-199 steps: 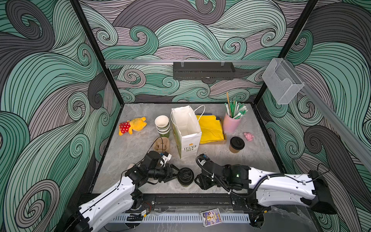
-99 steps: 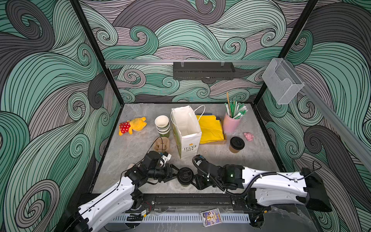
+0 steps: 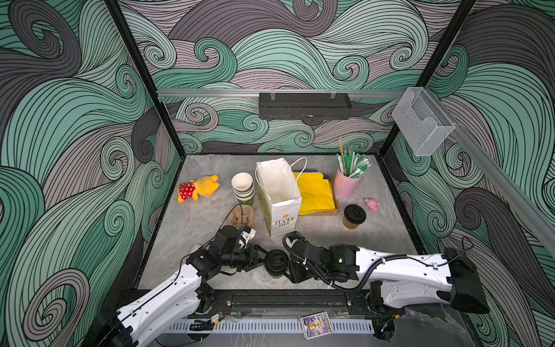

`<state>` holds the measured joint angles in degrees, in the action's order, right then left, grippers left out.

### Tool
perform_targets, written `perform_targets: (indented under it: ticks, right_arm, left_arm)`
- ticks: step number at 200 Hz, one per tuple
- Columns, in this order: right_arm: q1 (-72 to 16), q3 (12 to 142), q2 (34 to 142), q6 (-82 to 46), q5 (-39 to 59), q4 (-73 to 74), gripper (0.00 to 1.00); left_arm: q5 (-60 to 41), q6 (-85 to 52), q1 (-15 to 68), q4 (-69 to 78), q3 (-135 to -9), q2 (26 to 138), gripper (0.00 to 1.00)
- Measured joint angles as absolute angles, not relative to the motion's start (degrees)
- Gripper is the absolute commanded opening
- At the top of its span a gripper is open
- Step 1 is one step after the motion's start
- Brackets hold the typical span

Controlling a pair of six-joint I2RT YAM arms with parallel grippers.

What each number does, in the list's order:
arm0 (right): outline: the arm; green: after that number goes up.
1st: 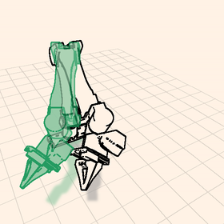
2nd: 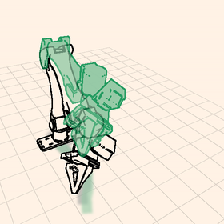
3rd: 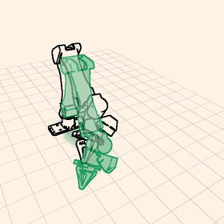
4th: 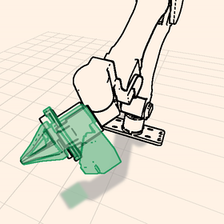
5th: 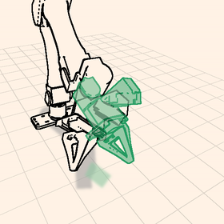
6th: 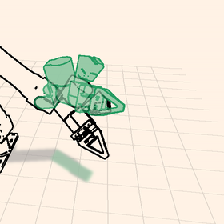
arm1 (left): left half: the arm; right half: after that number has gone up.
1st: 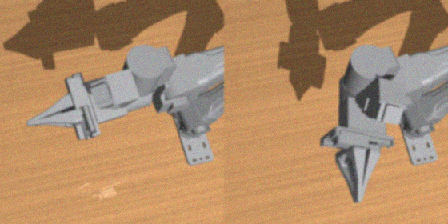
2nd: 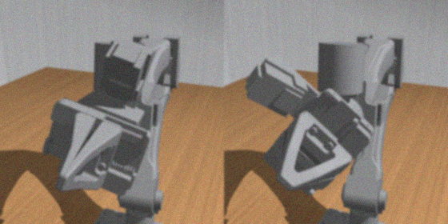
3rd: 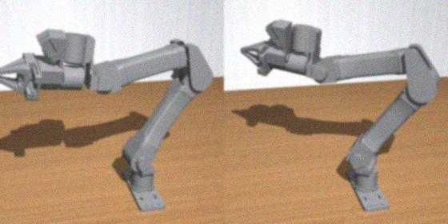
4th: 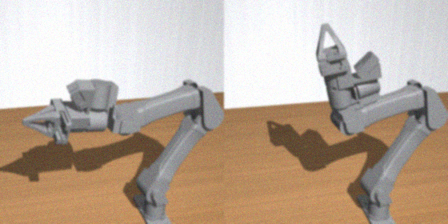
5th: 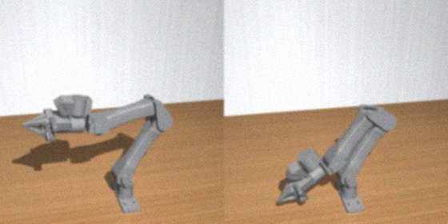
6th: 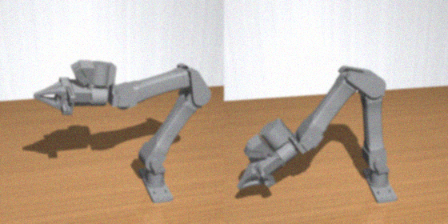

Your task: Pack the takeout coffee

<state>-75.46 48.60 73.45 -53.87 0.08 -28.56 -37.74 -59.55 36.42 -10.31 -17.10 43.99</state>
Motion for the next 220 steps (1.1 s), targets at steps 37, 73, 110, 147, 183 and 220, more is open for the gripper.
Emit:
perform_targets:
  ticks: [37, 73, 110, 147, 183, 220]
  right_arm:
    - [-76.99, 48.25, 74.26, -50.65, 0.03, -26.00, 0.68]
    - [-77.28, 47.86, 74.17, -49.54, -1.13, -25.04, 0.64]
    - [-77.65, 47.83, 73.78, -50.63, -3.16, -24.99, 0.57]
    - [-77.91, 48.18, 74.28, -52.07, -3.40, -25.28, 0.55]
    - [-78.22, 50.57, 76.34, -53.60, -3.42, -27.24, 0.54]
    - [-78.39, 53.06, 78.59, -55.40, -3.44, -30.35, 0.52]
  left_arm:
    - [-37.74, -59.55, 36.45, -10.26, -17.10, 43.99, 0.52]
    - [-37.74, -59.53, 36.45, -10.28, -17.10, 43.99, 0.52]
    - [-37.71, -59.51, 36.45, -10.57, -17.10, 43.64, 0.52]
    - [-37.71, -59.48, 36.45, -10.68, -17.10, 43.62, 0.52]
    - [-37.74, -59.42, 36.45, -10.70, -17.10, 43.64, 0.52]
    - [-37.74, -59.31, 36.45, -10.70, -17.10, 43.66, 0.52]
